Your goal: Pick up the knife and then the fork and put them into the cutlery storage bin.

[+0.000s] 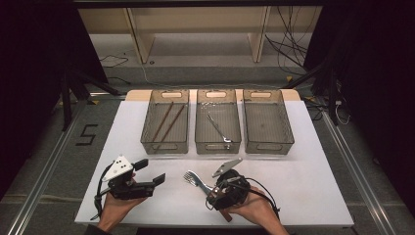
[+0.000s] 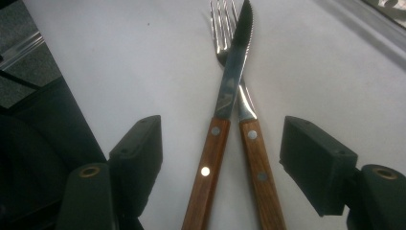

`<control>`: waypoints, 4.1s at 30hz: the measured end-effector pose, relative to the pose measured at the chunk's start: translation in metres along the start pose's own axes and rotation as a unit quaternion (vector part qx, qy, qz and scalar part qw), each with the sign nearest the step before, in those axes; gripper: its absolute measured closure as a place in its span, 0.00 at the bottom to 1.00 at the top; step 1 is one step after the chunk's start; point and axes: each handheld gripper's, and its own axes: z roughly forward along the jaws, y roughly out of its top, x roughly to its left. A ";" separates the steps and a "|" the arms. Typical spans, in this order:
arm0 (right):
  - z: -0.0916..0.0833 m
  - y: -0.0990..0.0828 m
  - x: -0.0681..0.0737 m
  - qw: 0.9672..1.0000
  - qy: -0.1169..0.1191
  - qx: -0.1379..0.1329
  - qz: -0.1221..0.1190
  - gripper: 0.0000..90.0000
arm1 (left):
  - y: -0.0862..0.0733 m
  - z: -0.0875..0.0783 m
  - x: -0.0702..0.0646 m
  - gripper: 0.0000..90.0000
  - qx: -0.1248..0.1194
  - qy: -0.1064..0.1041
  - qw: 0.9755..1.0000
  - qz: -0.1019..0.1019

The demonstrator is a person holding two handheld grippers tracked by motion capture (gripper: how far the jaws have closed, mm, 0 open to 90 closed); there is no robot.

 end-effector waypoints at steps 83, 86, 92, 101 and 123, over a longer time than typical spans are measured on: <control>0.031 0.007 0.013 0.989 -0.038 0.142 -0.013 0.85 | -0.001 0.000 -0.002 0.17 0.002 -0.003 1.000 0.007; 0.031 0.006 0.011 0.990 -0.032 0.140 -0.011 0.85 | -0.001 0.000 -0.002 0.17 0.003 -0.003 1.000 0.007; 0.029 0.005 0.007 0.990 -0.021 0.136 -0.017 0.86 | -0.001 0.000 -0.002 0.17 0.002 -0.003 1.000 0.006; 0.027 0.004 0.004 0.992 -0.010 0.126 -0.013 0.86 | -0.001 -0.001 -0.002 0.17 0.001 -0.003 1.000 0.006; -0.021 0.009 -0.032 0.999 -0.009 0.031 0.026 0.86 | -0.001 -0.001 -0.001 0.17 -0.004 -0.002 1.000 0.004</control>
